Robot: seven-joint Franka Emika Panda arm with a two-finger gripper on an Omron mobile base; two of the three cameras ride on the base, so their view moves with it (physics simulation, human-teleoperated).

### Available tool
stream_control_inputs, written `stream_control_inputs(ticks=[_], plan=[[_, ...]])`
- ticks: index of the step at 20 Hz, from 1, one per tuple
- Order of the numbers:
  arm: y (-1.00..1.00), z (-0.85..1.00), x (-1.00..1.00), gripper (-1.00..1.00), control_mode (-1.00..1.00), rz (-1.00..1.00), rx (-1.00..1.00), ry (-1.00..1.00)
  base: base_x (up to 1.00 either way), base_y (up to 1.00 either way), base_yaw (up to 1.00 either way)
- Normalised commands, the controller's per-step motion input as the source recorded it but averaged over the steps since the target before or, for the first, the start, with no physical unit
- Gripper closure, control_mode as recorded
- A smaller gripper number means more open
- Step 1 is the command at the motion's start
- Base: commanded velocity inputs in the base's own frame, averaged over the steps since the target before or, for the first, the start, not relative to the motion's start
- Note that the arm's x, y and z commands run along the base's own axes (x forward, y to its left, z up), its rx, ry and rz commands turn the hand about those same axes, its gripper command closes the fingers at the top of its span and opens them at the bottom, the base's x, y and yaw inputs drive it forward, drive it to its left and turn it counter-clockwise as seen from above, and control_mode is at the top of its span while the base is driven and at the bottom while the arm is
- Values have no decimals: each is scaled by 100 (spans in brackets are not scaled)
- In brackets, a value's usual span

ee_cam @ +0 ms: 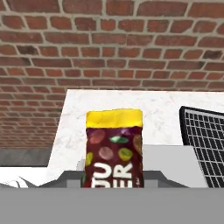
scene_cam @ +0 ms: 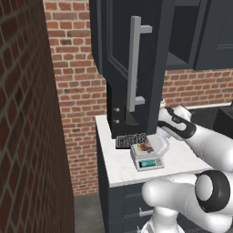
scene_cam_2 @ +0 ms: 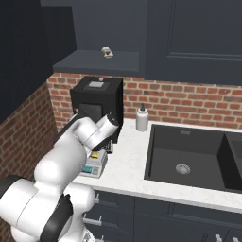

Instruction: Pick the bar and place it on the digital scale for weighing, and close the cabinet.

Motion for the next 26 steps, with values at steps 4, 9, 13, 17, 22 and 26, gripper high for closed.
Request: stream_control_inputs(ticks=[4,9,13,17,22,26], plan=[[0,-15,23,100,-100,2,0,0,0,0,0],[1,-2,24,100,-100,1,0,0,0,0,0],[2,0,28,100,-100,1,0,0,0,0,0],[0,-14,17,100,-100,1,0,0,0,0,0],[0,-32,2,100,-100,3,-1,0,0,0,0],[0,-37,0,100,-100,3,-1,0,0,0,0]])
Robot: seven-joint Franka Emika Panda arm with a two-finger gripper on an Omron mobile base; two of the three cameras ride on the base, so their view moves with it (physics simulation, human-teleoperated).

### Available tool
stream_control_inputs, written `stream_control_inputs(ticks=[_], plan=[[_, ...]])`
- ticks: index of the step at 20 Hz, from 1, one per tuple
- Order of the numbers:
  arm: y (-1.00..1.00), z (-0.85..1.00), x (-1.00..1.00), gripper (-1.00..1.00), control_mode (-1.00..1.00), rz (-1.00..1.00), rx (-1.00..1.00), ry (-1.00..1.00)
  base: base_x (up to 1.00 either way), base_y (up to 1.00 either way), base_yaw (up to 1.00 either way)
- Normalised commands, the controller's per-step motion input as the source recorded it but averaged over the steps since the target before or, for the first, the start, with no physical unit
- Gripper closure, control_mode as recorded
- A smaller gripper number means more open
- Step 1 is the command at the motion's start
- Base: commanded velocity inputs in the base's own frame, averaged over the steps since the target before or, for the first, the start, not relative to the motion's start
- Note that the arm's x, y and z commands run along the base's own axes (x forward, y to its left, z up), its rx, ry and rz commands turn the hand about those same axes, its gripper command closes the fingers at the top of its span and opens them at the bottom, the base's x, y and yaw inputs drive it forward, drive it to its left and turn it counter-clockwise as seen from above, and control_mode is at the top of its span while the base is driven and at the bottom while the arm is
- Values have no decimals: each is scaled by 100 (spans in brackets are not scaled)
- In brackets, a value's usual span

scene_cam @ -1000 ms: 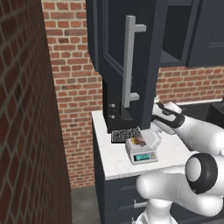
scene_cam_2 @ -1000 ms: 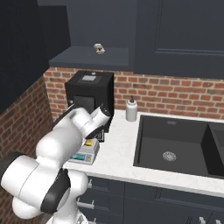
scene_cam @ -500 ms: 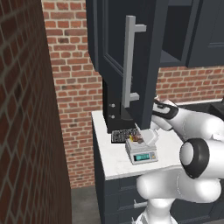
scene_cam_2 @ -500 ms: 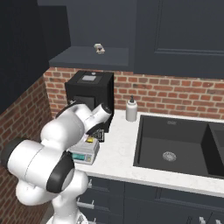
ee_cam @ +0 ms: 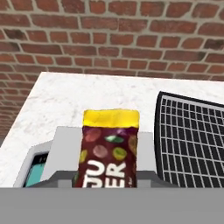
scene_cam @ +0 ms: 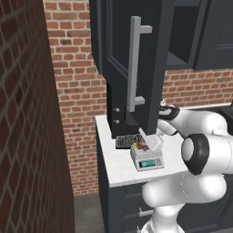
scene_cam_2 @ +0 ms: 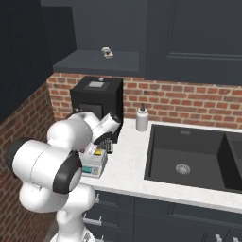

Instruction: Pick the bar and place it on the digital scale for weighing, and close the cabinet.

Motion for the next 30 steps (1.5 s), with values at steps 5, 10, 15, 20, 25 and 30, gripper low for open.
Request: stream_control_inputs(ticks=[5,10,15,20,25,30], plan=[[3,-25,2,100,-100,1,0,0,0,0,0],[8,-12,0,-100,-100,1,-1,0,0,0,0],[0,0,-4,-100,-100,0,0,-1,0,0,0],[0,0,-14,-100,-100,0,0,-4,0,0,0],[0,30,-27,-100,-100,0,-3,-9,0,0,0],[0,34,-17,-100,-100,0,0,-12,0,0,0]])
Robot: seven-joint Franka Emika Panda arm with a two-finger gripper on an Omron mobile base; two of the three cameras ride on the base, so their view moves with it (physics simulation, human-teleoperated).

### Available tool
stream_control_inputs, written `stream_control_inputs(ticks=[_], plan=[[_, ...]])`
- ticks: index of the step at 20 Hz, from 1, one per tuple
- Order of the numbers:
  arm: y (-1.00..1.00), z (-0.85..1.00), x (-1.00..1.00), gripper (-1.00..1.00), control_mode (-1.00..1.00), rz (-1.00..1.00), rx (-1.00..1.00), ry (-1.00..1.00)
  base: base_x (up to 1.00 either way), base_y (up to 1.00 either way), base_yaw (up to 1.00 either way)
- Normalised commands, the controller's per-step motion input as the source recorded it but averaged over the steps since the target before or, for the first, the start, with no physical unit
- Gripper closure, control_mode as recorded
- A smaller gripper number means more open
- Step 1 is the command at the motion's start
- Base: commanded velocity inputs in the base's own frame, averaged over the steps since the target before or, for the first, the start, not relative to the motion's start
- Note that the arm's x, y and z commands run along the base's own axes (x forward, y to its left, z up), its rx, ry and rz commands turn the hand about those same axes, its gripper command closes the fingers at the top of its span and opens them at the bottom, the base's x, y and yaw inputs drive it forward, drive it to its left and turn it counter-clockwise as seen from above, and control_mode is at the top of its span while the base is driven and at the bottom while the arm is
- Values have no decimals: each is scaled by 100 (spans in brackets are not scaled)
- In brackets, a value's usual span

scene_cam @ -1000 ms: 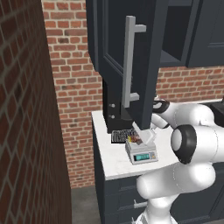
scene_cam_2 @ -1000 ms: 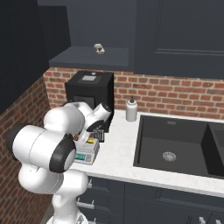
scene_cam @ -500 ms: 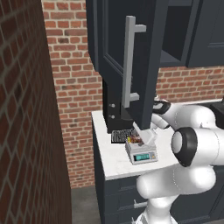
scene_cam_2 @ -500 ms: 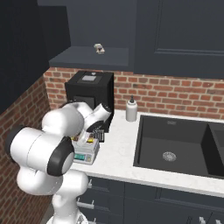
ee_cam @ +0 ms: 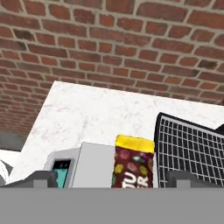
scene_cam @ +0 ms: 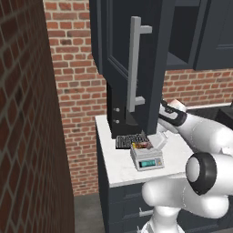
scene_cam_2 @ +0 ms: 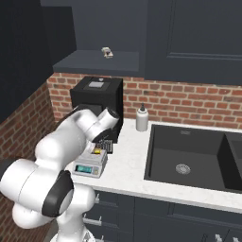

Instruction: Pick the bar and place it on the digital scale for weighing, and close the cabinet.

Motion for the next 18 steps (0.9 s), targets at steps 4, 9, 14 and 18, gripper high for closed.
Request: stream_control_inputs(ticks=[4,9,14,18], plan=[[0,53,-28,-100,-100,0,0,-21,0,0,0],[-13,42,-63,-100,-100,-1,3,-15,0,0,0],[0,73,-83,-100,-100,0,2,-30,0,0,0],[1,89,-69,-100,-100,0,0,-33,0,0,0]])
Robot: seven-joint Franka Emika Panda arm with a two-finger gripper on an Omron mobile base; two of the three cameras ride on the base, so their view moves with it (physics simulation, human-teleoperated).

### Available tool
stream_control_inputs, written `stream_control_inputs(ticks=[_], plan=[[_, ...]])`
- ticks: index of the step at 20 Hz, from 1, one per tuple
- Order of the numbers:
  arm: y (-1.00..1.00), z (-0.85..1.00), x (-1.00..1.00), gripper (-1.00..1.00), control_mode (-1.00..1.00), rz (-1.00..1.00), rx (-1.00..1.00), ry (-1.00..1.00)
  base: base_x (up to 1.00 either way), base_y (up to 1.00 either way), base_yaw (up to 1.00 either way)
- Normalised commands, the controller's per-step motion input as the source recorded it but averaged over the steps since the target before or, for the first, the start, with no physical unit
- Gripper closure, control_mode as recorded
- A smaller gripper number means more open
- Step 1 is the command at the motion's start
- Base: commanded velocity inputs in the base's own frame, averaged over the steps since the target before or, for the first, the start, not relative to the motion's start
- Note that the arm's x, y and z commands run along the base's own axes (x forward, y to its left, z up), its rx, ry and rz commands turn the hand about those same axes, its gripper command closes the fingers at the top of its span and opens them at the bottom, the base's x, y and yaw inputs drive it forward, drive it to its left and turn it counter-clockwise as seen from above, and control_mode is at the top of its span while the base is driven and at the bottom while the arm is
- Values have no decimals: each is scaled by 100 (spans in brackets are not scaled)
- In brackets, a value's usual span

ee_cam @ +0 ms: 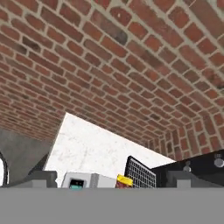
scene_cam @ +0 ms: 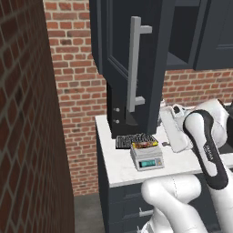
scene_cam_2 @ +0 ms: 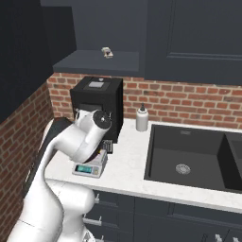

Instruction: Pick the bar and place it on the digital scale for weighing, and close the cabinet.

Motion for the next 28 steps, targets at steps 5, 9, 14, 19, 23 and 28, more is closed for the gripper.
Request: stream_control_inputs(ticks=[5,9,14,19,23,28], plan=[[6,88,-68,-100,-100,0,0,-27,0,0,0],[1,74,-68,-100,-100,0,0,-25,0,0,0],[2,74,-67,-100,-100,0,0,-25,0,0,0],[17,52,-50,-100,-100,0,1,-19,0,0,0],[34,24,-23,-100,-100,0,0,-23,0,0,0],[34,10,-25,-100,-100,0,0,-31,0,0,0]])
